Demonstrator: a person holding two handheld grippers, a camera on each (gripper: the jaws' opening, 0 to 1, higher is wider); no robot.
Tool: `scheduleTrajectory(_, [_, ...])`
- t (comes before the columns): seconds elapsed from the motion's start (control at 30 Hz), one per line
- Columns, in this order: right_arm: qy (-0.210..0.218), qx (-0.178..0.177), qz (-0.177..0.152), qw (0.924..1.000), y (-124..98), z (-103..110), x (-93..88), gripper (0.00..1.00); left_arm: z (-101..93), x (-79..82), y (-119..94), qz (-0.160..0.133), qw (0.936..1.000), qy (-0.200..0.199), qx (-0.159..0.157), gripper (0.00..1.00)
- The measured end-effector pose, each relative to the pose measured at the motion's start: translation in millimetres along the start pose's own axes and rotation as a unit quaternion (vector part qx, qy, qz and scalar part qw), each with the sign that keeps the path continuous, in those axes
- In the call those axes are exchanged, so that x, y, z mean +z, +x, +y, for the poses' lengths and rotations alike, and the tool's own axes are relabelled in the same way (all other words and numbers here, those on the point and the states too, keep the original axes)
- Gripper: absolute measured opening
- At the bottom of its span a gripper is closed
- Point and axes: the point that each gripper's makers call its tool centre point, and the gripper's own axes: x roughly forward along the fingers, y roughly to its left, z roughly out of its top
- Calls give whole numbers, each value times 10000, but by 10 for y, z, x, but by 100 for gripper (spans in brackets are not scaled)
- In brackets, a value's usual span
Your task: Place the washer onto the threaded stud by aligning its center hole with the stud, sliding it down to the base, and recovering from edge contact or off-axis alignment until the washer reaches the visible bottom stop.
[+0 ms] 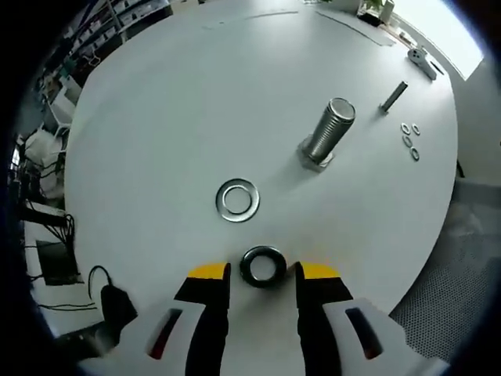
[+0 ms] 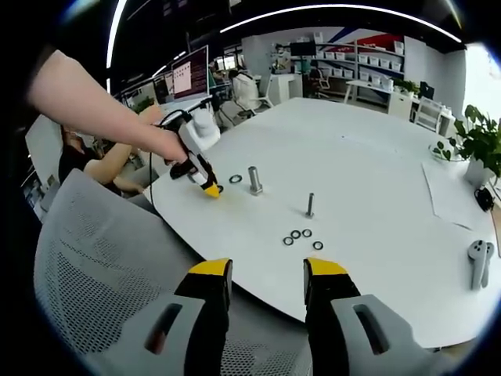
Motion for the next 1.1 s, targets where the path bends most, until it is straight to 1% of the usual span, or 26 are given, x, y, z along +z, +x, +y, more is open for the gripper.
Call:
scheduleTrajectory(0.13, [1,2,2,10000,4,-1,1,39,-46,-56,-24,161,9999,-4,-1,32])
scheduleTrajectory(0.2, [3,3,-3,10000,3,0,1,39,-43,-55,-21,178,9998,-24,-4,31])
scheduleTrajectory(0.37, [28,25,-39,10000,-4,3,15,39,-101,-53,-27,211,9998,-70,6,29])
scheduleTrajectory(0.47, [40,39,-46,10000,-11,7,22,39,-75,-42,2,224,9997,-87,7,27])
scheduleTrajectory(0.57, [5,72,-17,10000,-10,20,16,39,-36,-45,1,169,9997,-188,24,25])
scheduleTrajectory(0.6, [-3,79,-7,10000,-9,23,14,39,-53,-39,-4,160,9997,-195,21,25])
scheduleTrajectory(0.77, [-10,82,-2,10000,-7,26,14,39,-50,-28,3,135,9999,-108,6,22])
scheduleTrajectory(0.9, [-27,91,10,10000,-6,32,10,39,-53,-28,8,193,9998,-105,35,21])
scheduleTrajectory(0.97, [-20,94,1,10000,-5,32,12,39,-86,-34,-10,233,9997,-81,63,21])
scheduleTrajectory(1.1, [-15,84,-2,10000,-2,28,9,39,-60,-31,-2,272,9996,-82,53,21])
